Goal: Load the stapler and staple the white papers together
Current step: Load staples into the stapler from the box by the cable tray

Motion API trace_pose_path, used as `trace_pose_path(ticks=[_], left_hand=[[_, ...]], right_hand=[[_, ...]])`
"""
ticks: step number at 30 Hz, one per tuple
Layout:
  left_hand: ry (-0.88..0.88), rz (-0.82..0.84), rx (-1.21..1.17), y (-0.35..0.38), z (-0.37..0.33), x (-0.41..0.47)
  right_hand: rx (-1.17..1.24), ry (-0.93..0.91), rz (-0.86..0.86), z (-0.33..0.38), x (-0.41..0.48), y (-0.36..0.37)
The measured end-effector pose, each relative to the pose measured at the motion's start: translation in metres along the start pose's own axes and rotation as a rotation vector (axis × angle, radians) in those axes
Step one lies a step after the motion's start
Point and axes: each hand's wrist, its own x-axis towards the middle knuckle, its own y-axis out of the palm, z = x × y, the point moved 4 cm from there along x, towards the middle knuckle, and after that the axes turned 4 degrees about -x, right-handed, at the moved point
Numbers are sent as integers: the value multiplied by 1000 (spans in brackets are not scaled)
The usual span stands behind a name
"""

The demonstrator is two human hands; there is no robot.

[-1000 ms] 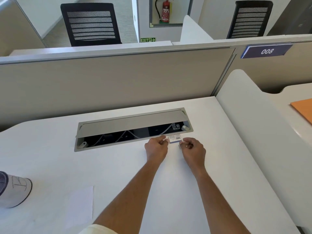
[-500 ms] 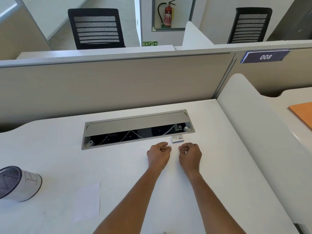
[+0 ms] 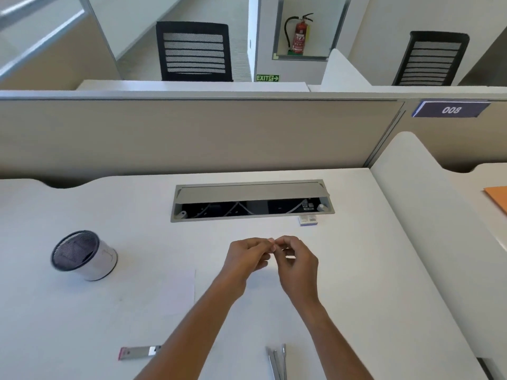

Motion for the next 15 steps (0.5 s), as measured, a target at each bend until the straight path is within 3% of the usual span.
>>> trace_pose_path(ticks=[6, 15], left_hand=[[-18, 16, -119, -50, -4, -57], [-42, 1, -198, -121, 17, -128]], right_hand=[[75, -26, 86, 48, -42, 10], [235, 76, 287, 100, -104, 38]])
